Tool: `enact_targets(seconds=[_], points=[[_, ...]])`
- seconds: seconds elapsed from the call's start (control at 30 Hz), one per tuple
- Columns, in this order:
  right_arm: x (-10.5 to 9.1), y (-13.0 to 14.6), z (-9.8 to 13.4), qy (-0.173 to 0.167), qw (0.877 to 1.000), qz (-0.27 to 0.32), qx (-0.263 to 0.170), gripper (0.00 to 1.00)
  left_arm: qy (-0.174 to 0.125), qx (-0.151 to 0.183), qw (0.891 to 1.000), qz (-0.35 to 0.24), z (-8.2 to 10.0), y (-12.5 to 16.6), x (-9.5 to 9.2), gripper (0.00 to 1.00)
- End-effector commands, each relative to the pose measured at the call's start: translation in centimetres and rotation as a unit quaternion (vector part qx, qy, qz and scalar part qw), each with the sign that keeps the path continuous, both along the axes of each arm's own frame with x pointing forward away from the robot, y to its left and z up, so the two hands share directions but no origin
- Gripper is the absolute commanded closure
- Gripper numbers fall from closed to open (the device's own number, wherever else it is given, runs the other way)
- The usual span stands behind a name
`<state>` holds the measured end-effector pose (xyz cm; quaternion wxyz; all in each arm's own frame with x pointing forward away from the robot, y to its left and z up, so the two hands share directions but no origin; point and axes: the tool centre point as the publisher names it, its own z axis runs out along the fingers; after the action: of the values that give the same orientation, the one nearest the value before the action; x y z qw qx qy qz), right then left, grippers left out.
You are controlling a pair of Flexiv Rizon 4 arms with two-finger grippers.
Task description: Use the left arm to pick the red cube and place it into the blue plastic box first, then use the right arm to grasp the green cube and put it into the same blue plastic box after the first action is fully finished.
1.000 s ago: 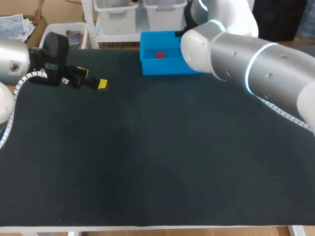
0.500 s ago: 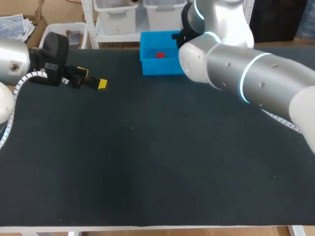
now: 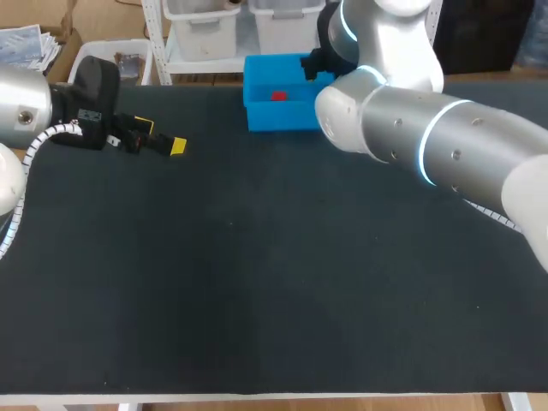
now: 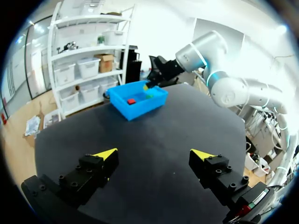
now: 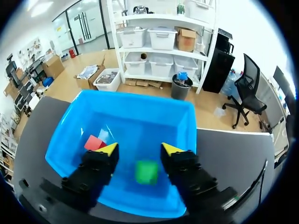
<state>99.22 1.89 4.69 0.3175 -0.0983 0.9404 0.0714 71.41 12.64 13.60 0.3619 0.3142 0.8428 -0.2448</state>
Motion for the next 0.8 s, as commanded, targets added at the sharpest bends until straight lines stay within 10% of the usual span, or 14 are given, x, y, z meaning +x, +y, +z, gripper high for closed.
enact_targets(seconds=[0.03, 0.8], points=[[4.2, 0.9, 2.0, 0.135, 0.99, 0.01, -0.032, 0.0, -0.004, -0.005, 1.0, -0.002, -0.2, 0.2, -0.1, 0.0], [-1.1, -1.2, 6.5, 0.138, 0.989, 0.048, -0.022, 0.0, -0.004, -0.005, 1.0, -0.002, -0.2, 0.2, -0.1, 0.0]])
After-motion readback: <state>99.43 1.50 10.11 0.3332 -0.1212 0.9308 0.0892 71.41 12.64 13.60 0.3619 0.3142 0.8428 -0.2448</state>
